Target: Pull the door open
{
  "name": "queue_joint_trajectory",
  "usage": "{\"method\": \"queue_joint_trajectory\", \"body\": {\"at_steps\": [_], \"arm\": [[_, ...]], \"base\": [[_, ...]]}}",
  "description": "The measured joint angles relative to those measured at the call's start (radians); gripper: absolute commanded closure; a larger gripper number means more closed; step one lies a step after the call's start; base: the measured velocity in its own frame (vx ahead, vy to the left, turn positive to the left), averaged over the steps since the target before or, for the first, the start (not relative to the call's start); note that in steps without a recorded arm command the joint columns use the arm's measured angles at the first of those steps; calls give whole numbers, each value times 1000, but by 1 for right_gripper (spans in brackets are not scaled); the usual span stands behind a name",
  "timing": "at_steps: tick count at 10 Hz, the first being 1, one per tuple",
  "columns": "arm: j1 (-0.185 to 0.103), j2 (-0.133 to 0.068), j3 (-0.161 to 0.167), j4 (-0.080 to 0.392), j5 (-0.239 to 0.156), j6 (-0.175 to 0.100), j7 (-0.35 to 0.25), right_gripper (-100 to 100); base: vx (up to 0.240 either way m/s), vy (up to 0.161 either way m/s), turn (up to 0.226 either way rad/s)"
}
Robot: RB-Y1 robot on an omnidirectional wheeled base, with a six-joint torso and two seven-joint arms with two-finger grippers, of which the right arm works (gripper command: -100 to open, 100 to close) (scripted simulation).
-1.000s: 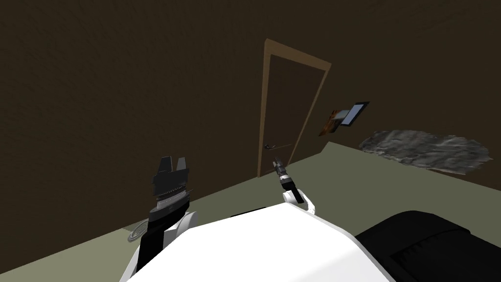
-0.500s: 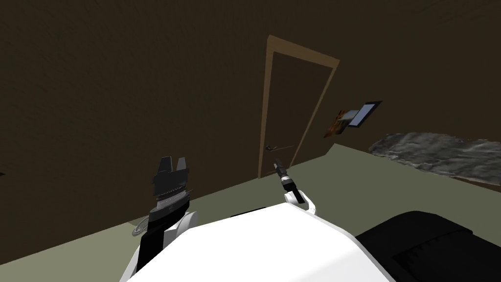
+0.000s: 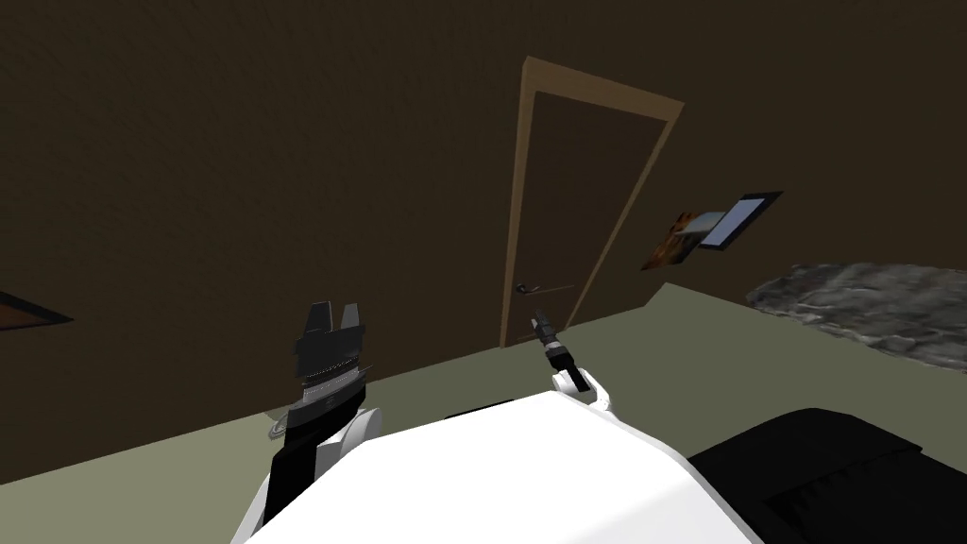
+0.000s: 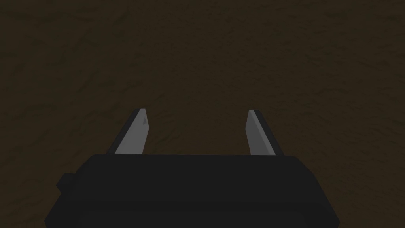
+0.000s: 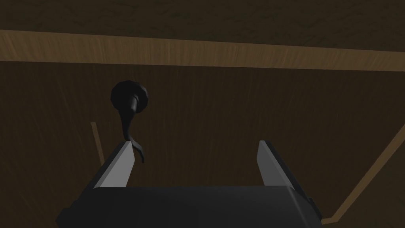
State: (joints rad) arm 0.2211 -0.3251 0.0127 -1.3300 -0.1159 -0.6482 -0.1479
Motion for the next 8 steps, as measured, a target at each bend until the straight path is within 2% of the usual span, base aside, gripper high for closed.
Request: {"method": "queue_joint_trajectory", "body": {"at_steps": [3, 4, 7, 8], "arm": [[-28, -20, -4, 77, -4, -10, -16, -100], [-38, -29, -4, 119, -5, -27, -23, -100], [-55, -54, -8, 200, -10, -45, -42, -100], [-69, -59, -9, 235, -11, -53, -48, -100]], "base": [[38, -83, 116], [75, -92, 115], [69, -96, 120], [43, -106, 81]]}}
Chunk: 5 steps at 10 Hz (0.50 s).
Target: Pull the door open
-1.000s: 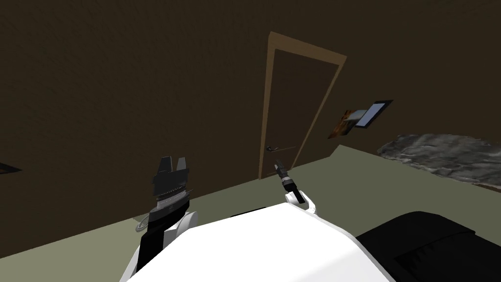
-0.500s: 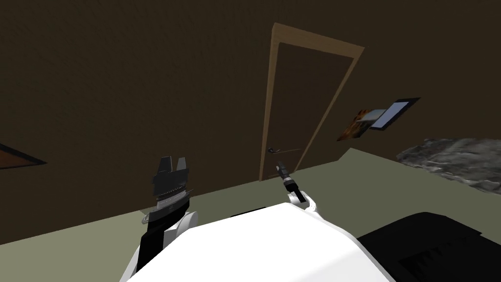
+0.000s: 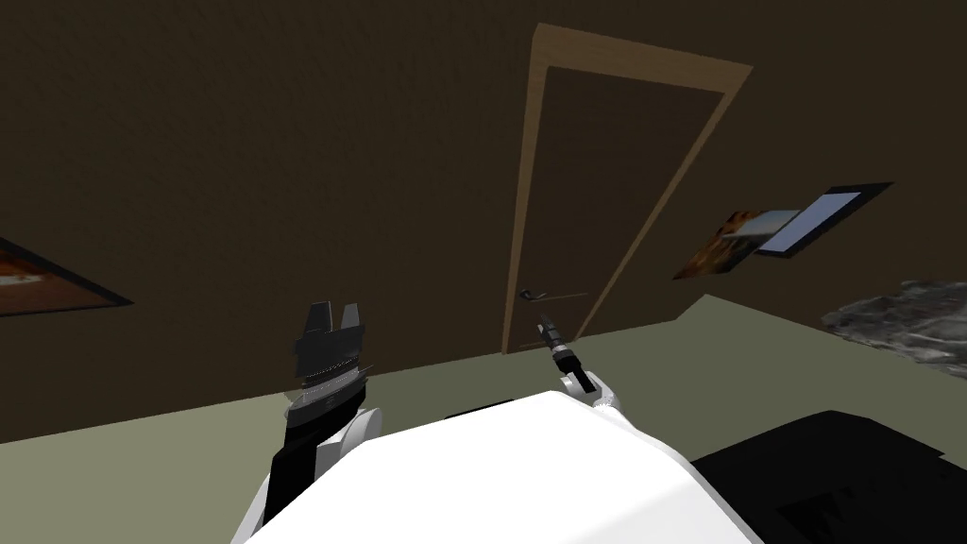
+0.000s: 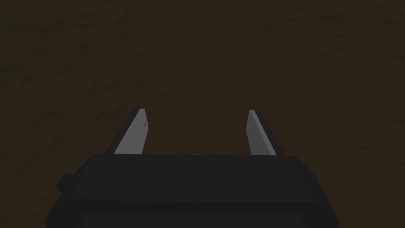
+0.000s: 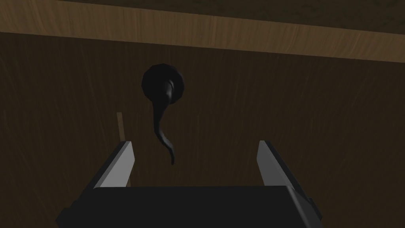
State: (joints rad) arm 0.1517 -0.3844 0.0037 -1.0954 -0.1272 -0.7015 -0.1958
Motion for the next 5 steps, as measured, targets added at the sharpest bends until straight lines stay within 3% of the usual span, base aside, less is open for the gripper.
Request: {"method": "queue_joint_trajectory", "body": {"at_steps": [5], "arm": [[-42, -35, -5, 140, -7, -33, -28, -100]], "base": [[51, -86, 104]]}}
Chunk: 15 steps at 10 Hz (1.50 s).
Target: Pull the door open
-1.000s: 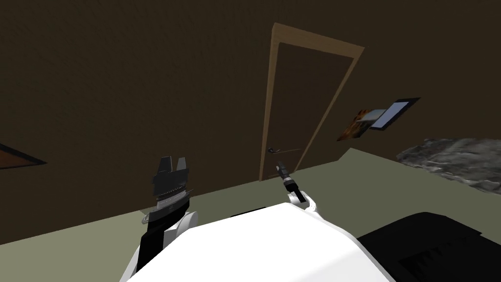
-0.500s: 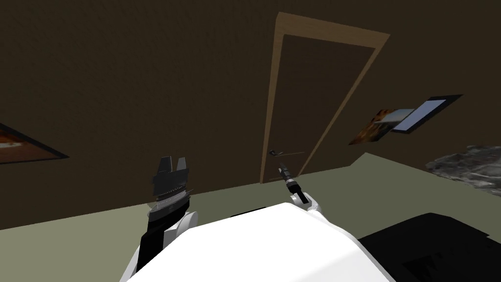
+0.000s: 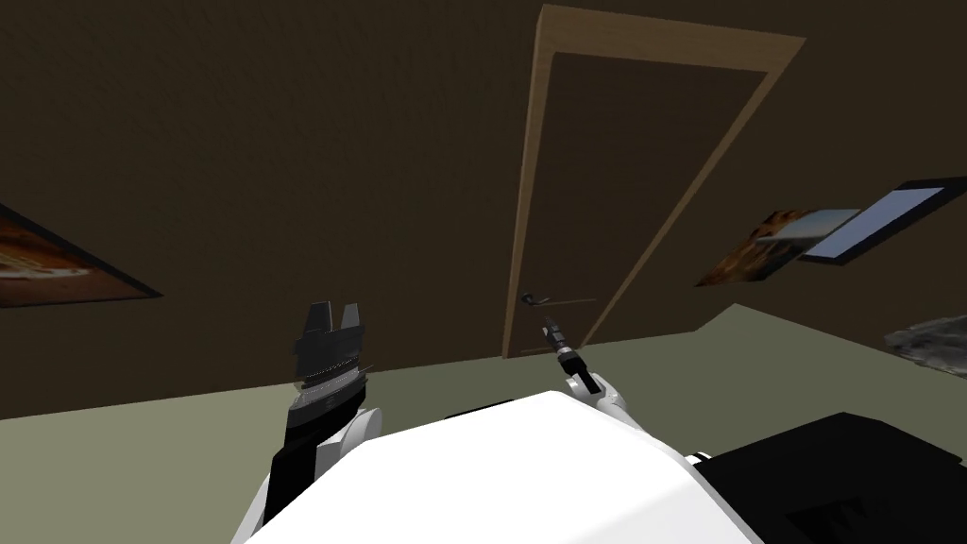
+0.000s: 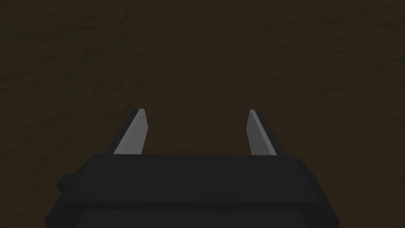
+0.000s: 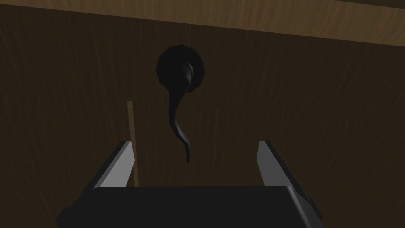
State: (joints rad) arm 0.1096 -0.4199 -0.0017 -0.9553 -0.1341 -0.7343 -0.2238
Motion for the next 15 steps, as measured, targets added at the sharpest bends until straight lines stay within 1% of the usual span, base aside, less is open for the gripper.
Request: {"method": "queue_joint_trajectory", "body": {"at_steps": [3, 7, 10, 11, 12, 15], "arm": [[-27, -20, -3, 87, -4, -21, -17, -100], [-39, -18, -13, 106, -7, -21, -13, -100], [-58, -14, -27, 132, -12, -19, -8, -100], [-62, -12, -31, 139, -14, -19, -5, -100], [-63, -12, -32, 140, -14, -19, -5, 100], [-63, -13, -32, 140, -15, -18, -7, 100]], "base": [[47, -78, 78], [179, -49, 65], [200, -45, 71], [89, -21, 16], [-11, 2, -10], [-25, 3, 0]]}}
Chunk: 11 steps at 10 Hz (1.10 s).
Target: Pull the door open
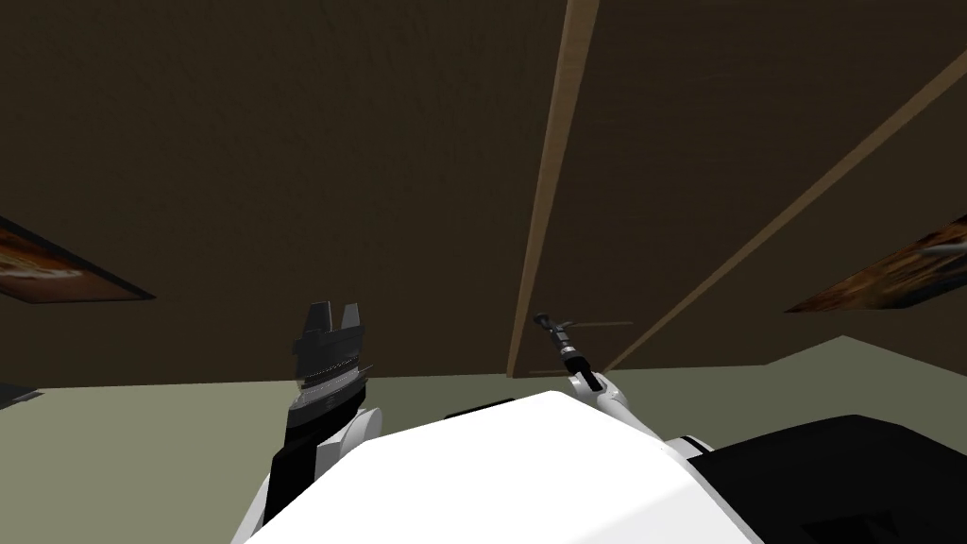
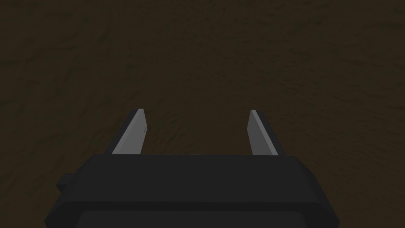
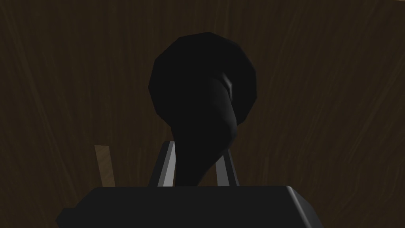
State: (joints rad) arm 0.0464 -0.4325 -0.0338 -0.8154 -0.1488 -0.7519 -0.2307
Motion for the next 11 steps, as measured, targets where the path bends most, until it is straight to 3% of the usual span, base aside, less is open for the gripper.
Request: {"method": "queue_joint_trajectory", "body": {"at_steps": [3, 6, 11], "arm": [[2, 1, 1, 2, 1, 1, 1, 100], [20, -26, 23, -6, 7, -26, -28, 100], [78, -77, 79, -14, 26, -96, -90, 100]], "base": [[-37, -18, 37], [-210, -65, 138], [-218, -68, 120]]}}
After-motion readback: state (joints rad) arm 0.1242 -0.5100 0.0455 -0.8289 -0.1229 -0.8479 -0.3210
